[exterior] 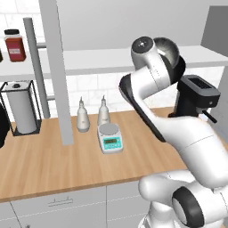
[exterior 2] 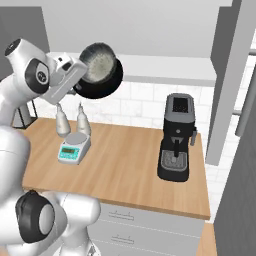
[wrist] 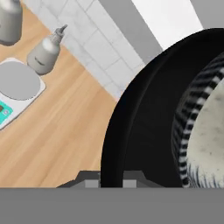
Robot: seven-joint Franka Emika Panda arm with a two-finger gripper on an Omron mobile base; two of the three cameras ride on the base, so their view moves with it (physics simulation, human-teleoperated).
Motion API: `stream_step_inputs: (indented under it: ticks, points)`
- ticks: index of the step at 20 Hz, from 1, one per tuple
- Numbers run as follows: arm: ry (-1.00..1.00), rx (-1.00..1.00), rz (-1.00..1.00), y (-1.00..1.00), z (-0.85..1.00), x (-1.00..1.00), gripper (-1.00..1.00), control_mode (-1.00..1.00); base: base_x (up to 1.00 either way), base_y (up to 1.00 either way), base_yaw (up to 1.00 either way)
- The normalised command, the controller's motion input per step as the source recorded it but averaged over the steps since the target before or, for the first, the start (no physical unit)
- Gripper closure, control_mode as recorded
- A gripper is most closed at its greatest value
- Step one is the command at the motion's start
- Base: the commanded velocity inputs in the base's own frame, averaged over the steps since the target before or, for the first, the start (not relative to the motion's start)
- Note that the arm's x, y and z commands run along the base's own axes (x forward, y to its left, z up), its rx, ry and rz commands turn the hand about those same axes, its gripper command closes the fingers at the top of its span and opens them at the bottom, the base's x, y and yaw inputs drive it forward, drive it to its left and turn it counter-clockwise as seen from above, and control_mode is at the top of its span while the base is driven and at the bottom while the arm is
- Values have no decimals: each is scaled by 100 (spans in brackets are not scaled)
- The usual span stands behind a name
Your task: Pick up the bowls on the counter and stack them on top of one another in the open cabinet. Place the smaller bowl on top of the larger bowl.
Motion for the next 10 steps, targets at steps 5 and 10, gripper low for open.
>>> stream_step_inputs:
  ticks: [5, 10]
  points:
    - [-2, -3, 3, 0, 62, 99, 100, -100, 0, 0, 0]
    - [4, 0, 1, 0, 67, 93, 100, -100, 0, 0, 0]
